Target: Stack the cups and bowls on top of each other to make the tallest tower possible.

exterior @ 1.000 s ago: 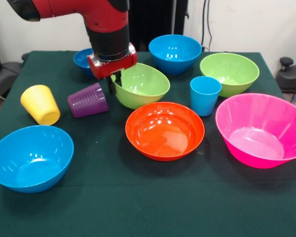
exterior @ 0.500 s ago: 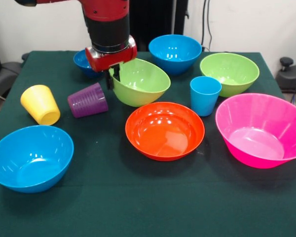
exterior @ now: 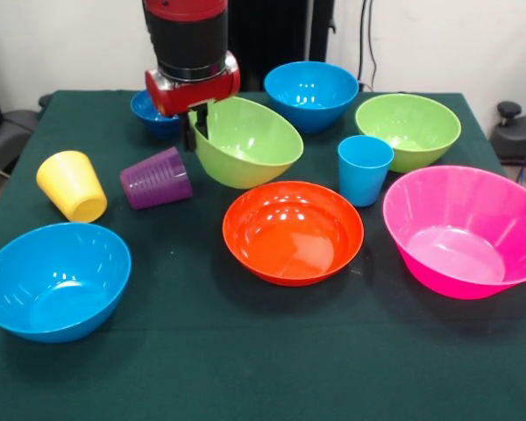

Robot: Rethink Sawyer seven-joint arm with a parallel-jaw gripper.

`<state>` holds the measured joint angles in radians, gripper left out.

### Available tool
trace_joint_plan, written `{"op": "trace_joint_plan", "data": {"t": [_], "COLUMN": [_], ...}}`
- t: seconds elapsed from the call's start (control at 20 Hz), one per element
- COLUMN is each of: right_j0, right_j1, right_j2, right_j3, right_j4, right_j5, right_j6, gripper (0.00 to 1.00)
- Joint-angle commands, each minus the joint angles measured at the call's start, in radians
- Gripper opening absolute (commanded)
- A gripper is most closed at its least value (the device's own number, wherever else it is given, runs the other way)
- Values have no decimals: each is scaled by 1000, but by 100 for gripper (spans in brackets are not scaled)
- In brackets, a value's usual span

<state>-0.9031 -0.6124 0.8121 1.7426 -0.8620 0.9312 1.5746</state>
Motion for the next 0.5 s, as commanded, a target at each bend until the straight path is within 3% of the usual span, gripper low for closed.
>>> {"op": "trace_joint_plan", "data": {"t": [0.05,0.5], "right_j0": [61,85], "right_j1": [-33,-75], "right_j2": [-55,-60], "right_j3": [-36,-27], "right_j4": [5,9], "right_j5": [124,139], "right_j6": [-159,-154], "gripper": [0,0]}}
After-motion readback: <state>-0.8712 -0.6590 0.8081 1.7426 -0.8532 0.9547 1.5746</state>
